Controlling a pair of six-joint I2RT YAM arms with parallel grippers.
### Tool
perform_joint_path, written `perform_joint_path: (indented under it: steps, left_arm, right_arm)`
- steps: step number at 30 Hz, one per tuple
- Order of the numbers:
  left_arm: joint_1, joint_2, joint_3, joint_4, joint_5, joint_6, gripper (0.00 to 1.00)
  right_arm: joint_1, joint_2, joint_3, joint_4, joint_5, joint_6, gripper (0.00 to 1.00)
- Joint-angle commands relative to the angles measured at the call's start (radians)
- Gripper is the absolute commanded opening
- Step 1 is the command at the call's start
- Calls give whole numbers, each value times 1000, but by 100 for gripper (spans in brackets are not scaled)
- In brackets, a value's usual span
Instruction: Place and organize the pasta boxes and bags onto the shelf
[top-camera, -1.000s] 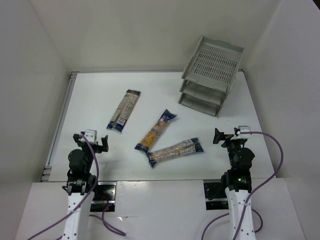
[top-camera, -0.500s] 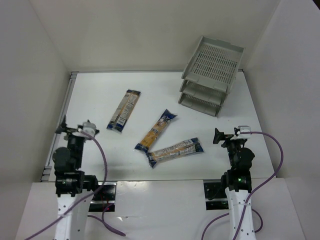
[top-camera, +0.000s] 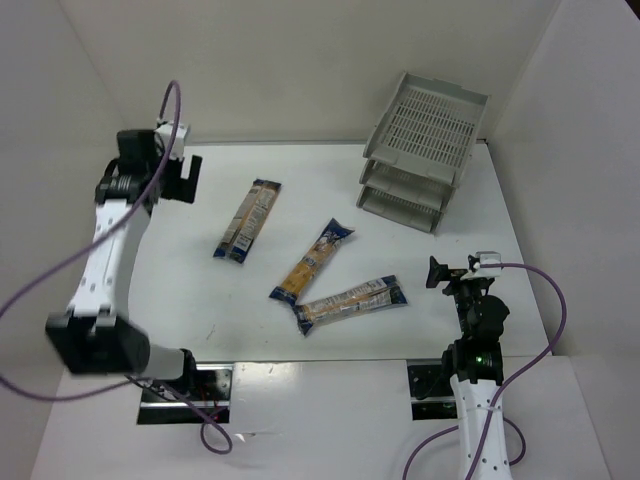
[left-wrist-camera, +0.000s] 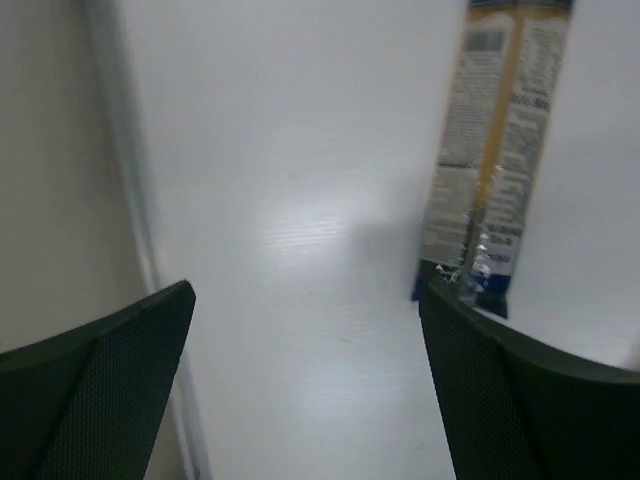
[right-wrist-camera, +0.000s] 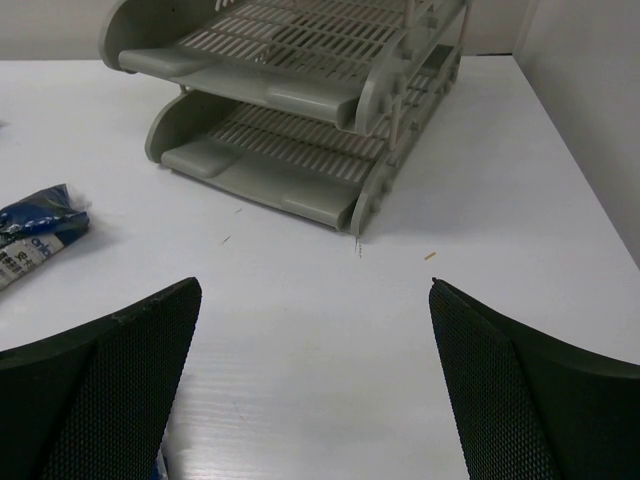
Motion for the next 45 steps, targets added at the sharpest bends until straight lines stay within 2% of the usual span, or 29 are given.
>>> perform_joint_path:
  steps: [1, 2, 4, 5, 8, 12, 13, 18, 23, 26, 31, 35, 45]
  left_arm:
    - [1, 342, 285, -438, 264, -97, 100]
    - [16, 553, 390, -522, 316, -97, 100]
    - [39, 724, 589, -693, 408, -80, 100]
    - [39, 752, 645, -663, 352, -54, 100]
    - [-61, 725, 618, -487, 214, -6, 100]
    - [-180, 725, 583, -359, 145, -23, 100]
    - [-193, 737, 567, -302, 125, -47, 100]
    - [-202, 857, 553, -227, 21, -115, 100]
    - [-202, 949, 533, -207, 27, -146, 100]
    - [-202, 961, 495, -183, 45, -146, 100]
    - [-202, 961, 451, -149, 174, -146, 100]
    - [-202, 899, 380, -111, 218, -146, 100]
    - [-202, 659, 335, -26, 120, -207, 100]
  right_arm:
    - [-5, -5, -51, 5, 0, -16, 100]
    - [-5, -5, -51, 5, 0, -16, 100]
    - [-5, -5, -51, 5, 0, -16, 100]
    - [-5, -5, -51, 5, 0, -16, 100]
    - [-5, -5, -51, 5, 0, -16, 100]
    - [-5, -5, -51, 5, 0, -16, 100]
    - [-5, -5, -51, 5, 0, -16, 100]
    - [-5, -5, -51, 5, 0, -16, 100]
    - [-5, -5, -51, 5, 0, -16, 100]
    - [-5, -5, -51, 5, 0, -16, 100]
    - [-5, -5, -51, 5, 0, -16, 100]
    - [-5, -5, -51, 5, 0, -16, 100]
    - [4, -5, -51, 5, 9, -16, 100]
